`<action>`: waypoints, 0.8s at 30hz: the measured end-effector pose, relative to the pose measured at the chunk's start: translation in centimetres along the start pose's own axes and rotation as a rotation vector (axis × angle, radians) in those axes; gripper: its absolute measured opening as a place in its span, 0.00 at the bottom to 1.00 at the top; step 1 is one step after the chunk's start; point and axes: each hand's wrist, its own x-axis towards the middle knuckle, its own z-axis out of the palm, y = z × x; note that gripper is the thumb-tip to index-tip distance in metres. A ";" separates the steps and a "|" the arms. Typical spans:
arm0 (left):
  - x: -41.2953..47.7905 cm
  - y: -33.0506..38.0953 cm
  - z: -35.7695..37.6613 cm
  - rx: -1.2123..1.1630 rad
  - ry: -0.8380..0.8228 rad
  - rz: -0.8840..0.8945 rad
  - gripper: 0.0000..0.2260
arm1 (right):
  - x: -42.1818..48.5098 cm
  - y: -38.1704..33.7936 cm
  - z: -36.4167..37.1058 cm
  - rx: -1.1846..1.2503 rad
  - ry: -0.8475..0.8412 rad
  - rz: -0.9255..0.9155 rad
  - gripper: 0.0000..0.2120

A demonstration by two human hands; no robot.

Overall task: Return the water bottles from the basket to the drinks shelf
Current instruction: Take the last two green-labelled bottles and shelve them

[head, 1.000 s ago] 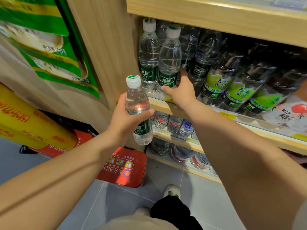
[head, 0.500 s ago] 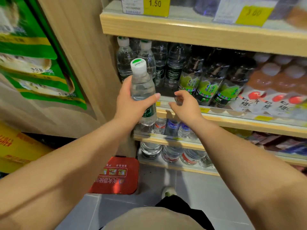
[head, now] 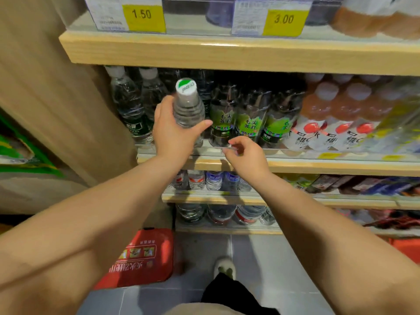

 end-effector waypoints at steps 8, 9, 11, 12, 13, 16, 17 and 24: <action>1.1 -0.4 2.2 0.149 0.133 -0.048 0.28 | 0.7 0.4 0.9 0.101 -0.081 0.040 0.14; 1.2 -0.3 2.5 0.172 0.152 -0.067 0.28 | 0.8 0.3 0.8 0.099 -0.097 0.041 0.14; 1.4 0.0 3.2 0.232 0.175 -0.119 0.27 | 0.9 0.0 0.6 0.081 -0.135 0.031 0.16; 1.6 0.2 3.4 0.270 0.183 -0.141 0.28 | 1.1 -0.1 0.5 0.068 -0.154 0.019 0.16; 1.8 0.3 3.6 0.309 0.191 -0.160 0.28 | 1.3 -0.1 0.4 0.059 -0.169 0.009 0.16; 2.1 0.6 3.7 0.417 0.212 -0.203 0.28 | 2.0 -0.2 0.3 0.057 -0.194 0.022 0.12; 2.1 0.6 3.8 0.438 0.214 -0.208 0.28 | 2.2 -0.2 0.3 0.059 -0.198 0.030 0.11; 1.7 1.0 3.5 0.539 0.177 -0.144 0.27 | 1.6 -1.4 -0.8 0.076 -0.205 -0.009 0.11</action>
